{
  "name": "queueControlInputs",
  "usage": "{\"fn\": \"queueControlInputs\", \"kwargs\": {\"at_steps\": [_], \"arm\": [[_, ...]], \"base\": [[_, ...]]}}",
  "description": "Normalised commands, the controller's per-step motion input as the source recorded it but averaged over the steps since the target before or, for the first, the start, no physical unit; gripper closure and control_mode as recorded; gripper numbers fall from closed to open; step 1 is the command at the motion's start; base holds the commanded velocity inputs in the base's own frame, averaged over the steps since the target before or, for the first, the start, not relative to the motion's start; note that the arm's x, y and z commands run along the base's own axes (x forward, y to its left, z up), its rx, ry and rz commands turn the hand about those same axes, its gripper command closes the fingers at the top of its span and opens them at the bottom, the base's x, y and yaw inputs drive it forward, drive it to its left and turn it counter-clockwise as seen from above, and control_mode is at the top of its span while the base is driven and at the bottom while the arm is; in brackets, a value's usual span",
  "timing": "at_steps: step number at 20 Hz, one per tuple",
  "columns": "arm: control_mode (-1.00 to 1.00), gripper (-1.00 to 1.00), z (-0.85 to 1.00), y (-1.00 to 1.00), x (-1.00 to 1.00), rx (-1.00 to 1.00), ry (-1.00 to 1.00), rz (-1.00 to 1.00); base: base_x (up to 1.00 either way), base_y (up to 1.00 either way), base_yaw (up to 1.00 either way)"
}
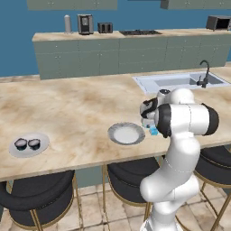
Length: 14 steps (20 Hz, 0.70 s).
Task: Place two yogurt containers on each plate.
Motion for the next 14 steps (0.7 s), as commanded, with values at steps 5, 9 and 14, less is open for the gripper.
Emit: {"fn": "queueControlInputs", "kwargs": {"at_steps": [5,9,14], "arm": [[-1.0,-1.0,-0.23,0.0,0.19,-0.01,0.0,0.0],[-1.0,-1.0,-0.41,0.0,0.01,-0.02,0.04,0.0],[-1.0,-1.0,-0.26,0.0,0.0,-0.02,0.01,0.0]], "base": [[0.0,0.0,0.0],[0.0,0.0,0.0],[0.0,0.0,0.0]]}}
